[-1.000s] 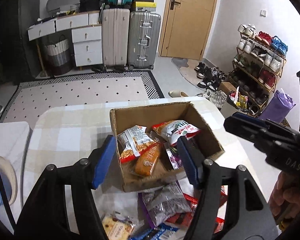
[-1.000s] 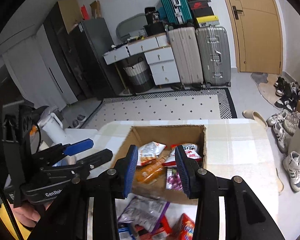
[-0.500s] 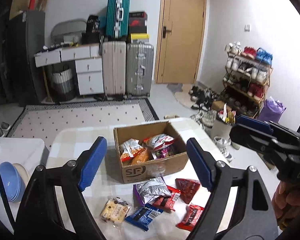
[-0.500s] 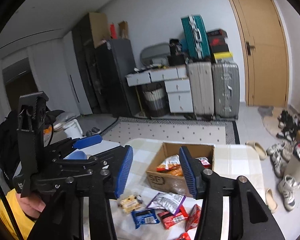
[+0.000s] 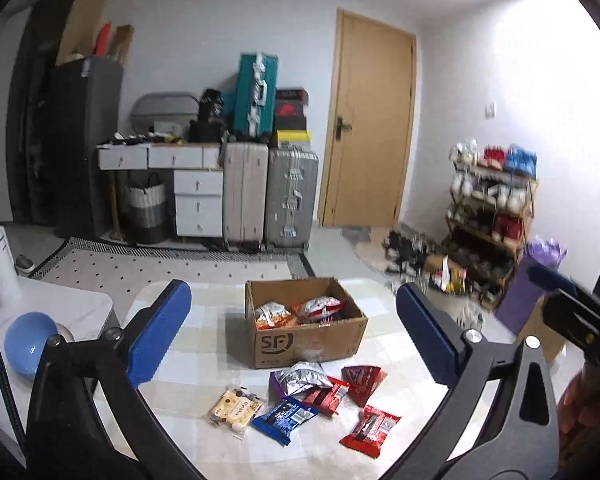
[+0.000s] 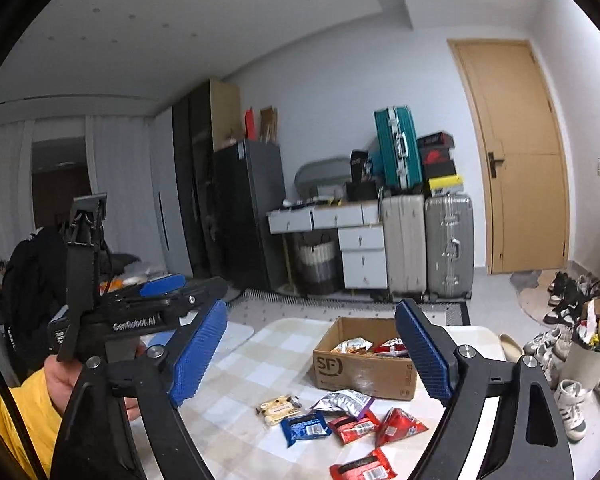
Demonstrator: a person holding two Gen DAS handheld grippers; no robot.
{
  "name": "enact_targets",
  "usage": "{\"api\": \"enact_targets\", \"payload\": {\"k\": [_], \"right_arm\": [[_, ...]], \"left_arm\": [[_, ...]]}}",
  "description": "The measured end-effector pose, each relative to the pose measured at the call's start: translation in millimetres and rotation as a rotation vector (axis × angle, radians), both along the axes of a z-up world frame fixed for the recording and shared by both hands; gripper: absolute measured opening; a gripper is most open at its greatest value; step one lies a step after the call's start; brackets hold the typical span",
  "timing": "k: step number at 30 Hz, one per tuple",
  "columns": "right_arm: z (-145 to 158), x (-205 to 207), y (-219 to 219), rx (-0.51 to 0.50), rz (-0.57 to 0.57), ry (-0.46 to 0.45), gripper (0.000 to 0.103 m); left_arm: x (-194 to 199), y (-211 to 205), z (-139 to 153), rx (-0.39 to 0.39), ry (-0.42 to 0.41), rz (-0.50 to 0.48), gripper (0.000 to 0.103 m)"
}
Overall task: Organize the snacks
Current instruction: 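Move both grippers toward the remaining snacks on the table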
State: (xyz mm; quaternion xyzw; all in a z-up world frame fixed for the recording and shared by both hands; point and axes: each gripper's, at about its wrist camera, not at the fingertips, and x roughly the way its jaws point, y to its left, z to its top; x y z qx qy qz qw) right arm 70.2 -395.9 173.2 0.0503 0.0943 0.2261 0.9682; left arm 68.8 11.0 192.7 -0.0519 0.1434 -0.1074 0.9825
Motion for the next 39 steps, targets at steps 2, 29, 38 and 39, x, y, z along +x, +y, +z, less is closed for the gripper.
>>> {"api": "enact_targets", "payload": {"k": [2, 29, 38, 39], "right_arm": [[-9, -20, -5, 0.006, -0.021, -0.018, 0.093], [-174, 24, -8, 0.039, -0.104, 0.292, 0.101], [-191, 35, -4, 0.017, -0.102, 0.349, 0.101], [-195, 39, -3, 0.014, -0.104, 0.364, 0.101]], "left_arm": [[-18, 4, -8, -0.015, -0.012, 0.0, 0.103], [11, -9, -221, 0.039, 0.251, 0.045, 0.103], [31, 7, -242, 0.044, 0.323, 0.081, 0.103], [34, 10, -245, 0.039, 0.334, 0.092, 0.103]]}}
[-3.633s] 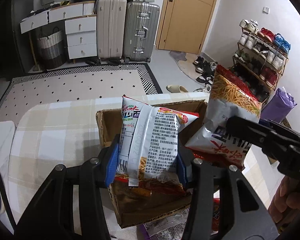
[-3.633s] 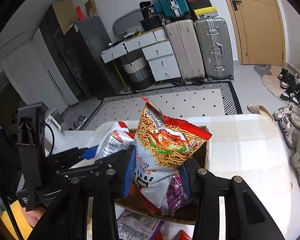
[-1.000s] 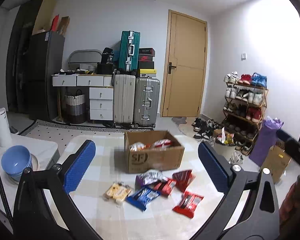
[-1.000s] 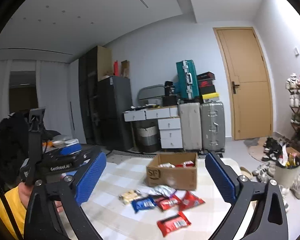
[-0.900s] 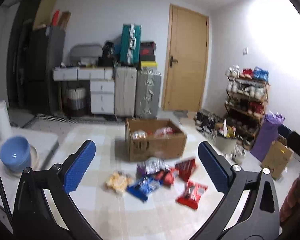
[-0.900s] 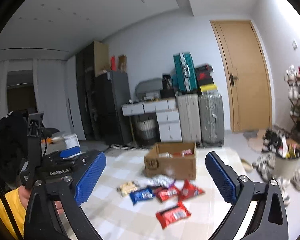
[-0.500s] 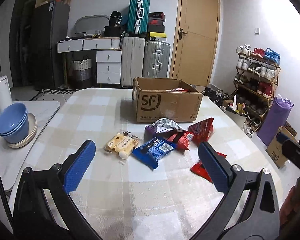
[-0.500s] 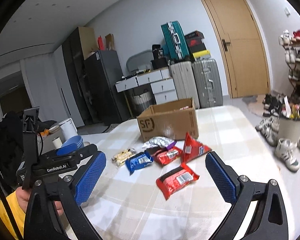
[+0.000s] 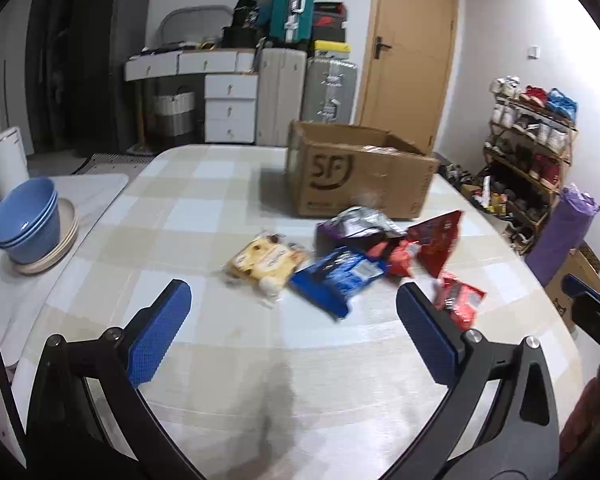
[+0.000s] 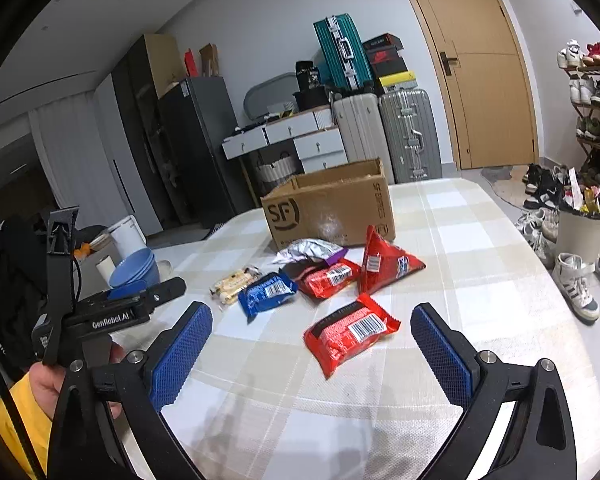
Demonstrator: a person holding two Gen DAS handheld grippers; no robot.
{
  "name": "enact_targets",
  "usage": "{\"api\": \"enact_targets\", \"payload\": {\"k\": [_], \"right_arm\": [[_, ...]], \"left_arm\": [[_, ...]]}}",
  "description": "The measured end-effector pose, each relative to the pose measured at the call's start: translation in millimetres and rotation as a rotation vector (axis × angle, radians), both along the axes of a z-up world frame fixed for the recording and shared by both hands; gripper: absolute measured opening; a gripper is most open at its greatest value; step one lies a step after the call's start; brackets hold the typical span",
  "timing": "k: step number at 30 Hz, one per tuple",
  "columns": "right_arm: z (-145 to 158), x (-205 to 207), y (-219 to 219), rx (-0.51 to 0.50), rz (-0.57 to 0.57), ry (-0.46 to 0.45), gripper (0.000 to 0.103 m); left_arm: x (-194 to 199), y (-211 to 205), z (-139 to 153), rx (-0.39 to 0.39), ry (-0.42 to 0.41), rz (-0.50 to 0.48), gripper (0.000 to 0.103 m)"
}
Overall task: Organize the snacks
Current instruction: 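Move both grippers toward the remaining snacks on the table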
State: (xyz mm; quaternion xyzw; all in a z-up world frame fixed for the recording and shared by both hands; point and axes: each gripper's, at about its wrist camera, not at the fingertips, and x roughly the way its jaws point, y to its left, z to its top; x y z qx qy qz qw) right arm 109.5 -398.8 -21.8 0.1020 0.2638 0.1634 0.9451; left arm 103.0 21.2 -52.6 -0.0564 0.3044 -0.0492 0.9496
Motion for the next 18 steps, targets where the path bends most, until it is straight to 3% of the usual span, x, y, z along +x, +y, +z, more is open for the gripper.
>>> {"api": "enact_targets", "payload": {"k": [9, 18], "right_arm": [[-26, 25, 0, 0.006, -0.004, 0.091, 0.101], [-46, 61, -1, 0.03, 0.0, 0.221, 0.101]], "left_arm": [[46, 26, -20, 0.004, 0.062, 0.046, 0.103], [72, 11, -40, -0.019, 0.123, -0.037, 0.103]]}}
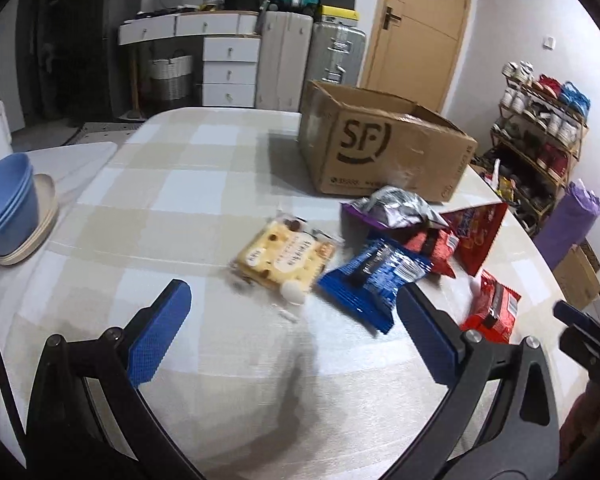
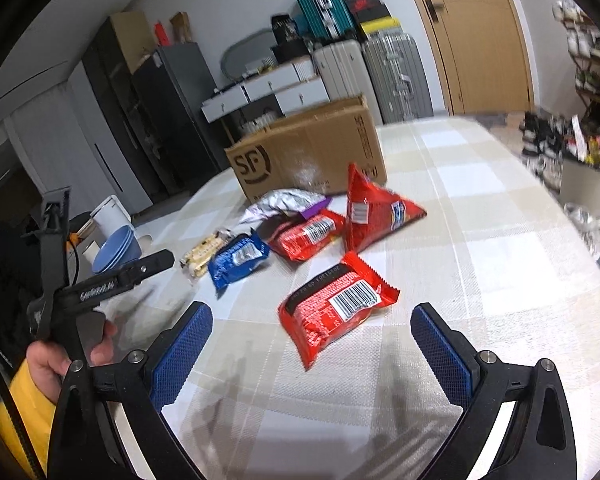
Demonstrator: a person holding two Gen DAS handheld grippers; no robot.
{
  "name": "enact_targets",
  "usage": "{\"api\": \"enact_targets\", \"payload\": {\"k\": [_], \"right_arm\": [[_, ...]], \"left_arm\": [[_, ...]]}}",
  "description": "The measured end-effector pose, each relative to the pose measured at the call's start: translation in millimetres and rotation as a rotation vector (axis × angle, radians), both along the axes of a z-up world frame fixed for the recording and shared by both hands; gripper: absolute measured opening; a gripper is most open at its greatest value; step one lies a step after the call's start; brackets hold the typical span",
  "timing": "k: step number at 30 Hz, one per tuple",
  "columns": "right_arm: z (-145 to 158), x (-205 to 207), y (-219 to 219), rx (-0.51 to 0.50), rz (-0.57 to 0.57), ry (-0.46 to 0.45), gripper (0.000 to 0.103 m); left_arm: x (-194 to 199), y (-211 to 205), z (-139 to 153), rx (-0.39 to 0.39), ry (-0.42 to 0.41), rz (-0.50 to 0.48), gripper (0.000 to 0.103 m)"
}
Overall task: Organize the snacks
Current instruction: 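Move both grippers toward the remaining snacks on the table, then grasp the red chocolate bag with the right gripper while the left gripper grasps the blue biscuit packet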
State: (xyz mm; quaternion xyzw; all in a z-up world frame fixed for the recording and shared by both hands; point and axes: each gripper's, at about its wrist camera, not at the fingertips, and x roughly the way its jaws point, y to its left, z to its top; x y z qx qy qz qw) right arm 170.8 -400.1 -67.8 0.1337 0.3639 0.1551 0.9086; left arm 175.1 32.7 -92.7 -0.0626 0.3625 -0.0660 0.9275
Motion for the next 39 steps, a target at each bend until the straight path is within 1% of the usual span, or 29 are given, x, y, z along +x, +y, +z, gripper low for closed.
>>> {"api": "enact_targets", "payload": {"k": [1, 2, 4, 6, 8, 9, 11, 13, 14, 15, 17, 20, 22, 24, 30, 32, 36, 39], "right_arm": [[-3, 6, -1, 0.011, 0.002, 0.022, 0.101], [-8, 17, -2, 0.038, 0.006, 0.074, 0.101], [-17, 32, -3, 0.079, 0.006, 0.13, 0.101], [-22, 42, -4, 0.091, -0.006, 0.167, 0.098], [-29, 53, -3, 0.077, -0.03, 0.21, 0.097], [-28, 55, -2, 0.068, -0.037, 0.2, 0.094], [-29, 61, 3, 0.049, -0.041, 0.214, 0.091], [-28, 66, 10, -0.006, -0.046, 0.218, 0.08], [-27, 66, 14, -0.042, -0.045, 0.216, 0.078], [-27, 68, 19, -0.083, -0.042, 0.214, 0.074], [-27, 68, 23, -0.122, -0.039, 0.213, 0.072], [-26, 69, 29, -0.165, -0.015, 0.207, 0.065], [-27, 68, 35, -0.169, 0.009, 0.206, 0.054], [-27, 67, 39, -0.171, 0.019, 0.201, 0.052], [-30, 63, 26, -0.059, 0.02, 0.205, 0.048], [-28, 57, 21, 0.0, 0.031, 0.188, 0.048], [-24, 44, 11, 0.081, 0.035, 0.143, 0.048], [-24, 38, 1, 0.118, 0.021, 0.133, 0.048]], "left_arm": [[2, -3, -3, 0.002, 0.004, -0.006, 0.103], [3, -4, -6, -0.003, 0.007, -0.011, 0.103], [3, -6, -9, -0.021, 0.013, -0.016, 0.103], [2, -6, -11, -0.036, 0.018, -0.017, 0.102], [-2, -5, -11, -0.041, 0.017, -0.017, 0.102], [-2, -5, -10, -0.042, 0.014, -0.019, 0.103], [-3, -4, -9, -0.044, 0.008, -0.021, 0.102], [-3, -4, -9, -0.049, 0.008, -0.025, 0.102], [-3, -2, -9, -0.052, 0.01, -0.027, 0.102], [-3, -1, -9, -0.053, 0.012, -0.027, 0.102], [-2, 1, -9, -0.058, 0.017, -0.026, 0.103], [-1, 5, -9, -0.068, 0.02, -0.021, 0.103], [0, 8, -9, -0.066, 0.021, -0.018, 0.102], [0, 9, -9, -0.068, 0.023, -0.019, 0.102], [-3, 14, -7, -0.07, 0.022, -0.014, 0.102], [-4, 14, -7, -0.066, 0.022, -0.018, 0.102], [-2, 8, -4, -0.049, 0.026, -0.046, 0.102], [6, -8, 2, -0.019, 0.024, -0.098, 0.102]]}}
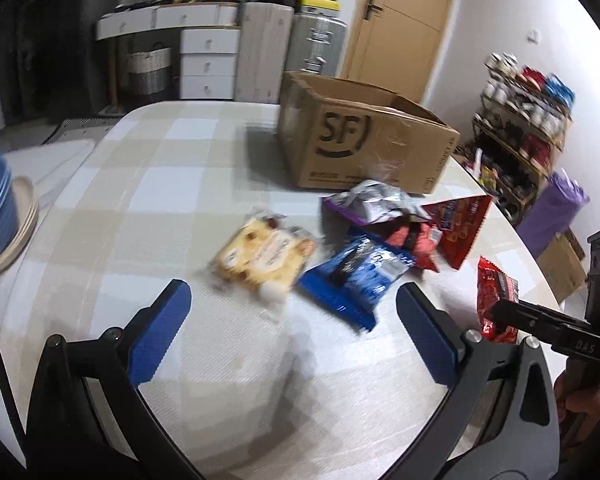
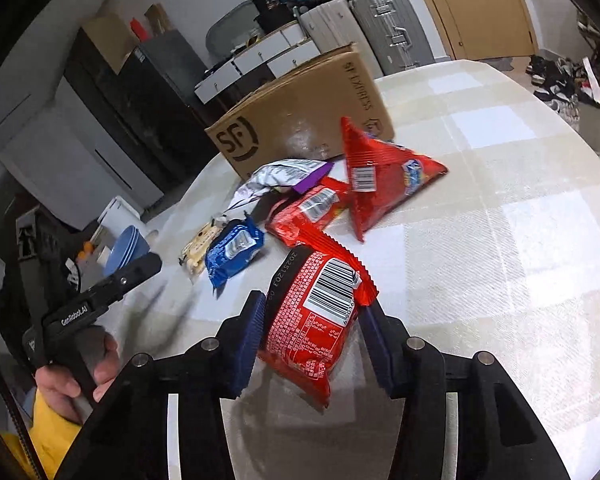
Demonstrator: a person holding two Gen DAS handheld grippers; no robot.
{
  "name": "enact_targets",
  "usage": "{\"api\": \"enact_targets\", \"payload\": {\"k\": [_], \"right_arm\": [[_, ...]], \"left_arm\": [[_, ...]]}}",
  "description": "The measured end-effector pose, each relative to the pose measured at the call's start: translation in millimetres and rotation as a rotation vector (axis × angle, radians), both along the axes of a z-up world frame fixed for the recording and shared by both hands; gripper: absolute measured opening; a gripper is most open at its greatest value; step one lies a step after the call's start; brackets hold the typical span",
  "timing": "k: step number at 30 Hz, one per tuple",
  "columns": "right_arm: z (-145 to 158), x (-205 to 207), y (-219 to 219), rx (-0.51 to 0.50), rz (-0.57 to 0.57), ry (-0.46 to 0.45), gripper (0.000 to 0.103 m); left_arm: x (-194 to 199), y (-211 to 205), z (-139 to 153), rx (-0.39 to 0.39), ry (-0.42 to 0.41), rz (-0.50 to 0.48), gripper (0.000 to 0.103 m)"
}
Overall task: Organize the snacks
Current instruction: 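Grasp the red chocolate bag with the right gripper while the left gripper grasps the blue biscuit packet, then lift and carry the blue packet and red bag over the SF box with both grippers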
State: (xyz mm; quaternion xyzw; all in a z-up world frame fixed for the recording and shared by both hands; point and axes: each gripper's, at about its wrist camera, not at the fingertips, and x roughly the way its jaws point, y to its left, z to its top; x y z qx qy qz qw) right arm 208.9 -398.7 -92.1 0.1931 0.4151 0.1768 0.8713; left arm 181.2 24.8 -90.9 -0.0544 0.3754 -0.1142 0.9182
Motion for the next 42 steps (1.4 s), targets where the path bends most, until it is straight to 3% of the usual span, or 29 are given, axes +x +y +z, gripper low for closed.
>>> {"api": "enact_targets", "payload": {"k": [5, 8, 11, 12, 15, 20, 21, 31, 39, 42], "right_arm": [[-1, -7, -10, 0.038, -0.019, -0.006, 0.048], [1, -10, -9, 0.049, -0.005, -0.025, 0.048], [2, -12, -7, 0.056, 0.01, -0.045, 0.048], [2, -13, -7, 0.06, 0.017, -0.049, 0.048], [-1, -12, -6, 0.069, 0.022, -0.045, 0.048], [-4, -12, -10, 0.095, 0.02, -0.04, 0.048], [-4, -12, -10, 0.097, 0.02, -0.04, 0.048], [-4, -14, -15, 0.126, 0.013, -0.054, 0.048], [20, -30, -9, 0.077, 0.018, -0.122, 0.048], [37, -38, -9, 0.067, 0.013, -0.157, 0.048]], "left_arm": [[19, -36, 6, 0.113, -0.024, -0.1, 0.102], [33, -53, 2, 0.139, -0.002, -0.198, 0.102], [44, -66, -7, 0.201, 0.026, -0.23, 0.101], [47, -69, -9, 0.207, 0.031, -0.244, 0.097], [56, -76, -19, 0.225, 0.089, -0.285, 0.071], [58, -81, -29, 0.246, 0.128, -0.324, 0.051], [58, -82, -30, 0.253, 0.135, -0.329, 0.043], [39, -82, -27, 0.229, 0.14, -0.332, 0.042], [-6, -67, 9, 0.174, 0.072, -0.262, 0.042], [-25, -64, 22, 0.19, 0.08, -0.209, 0.042]]}}
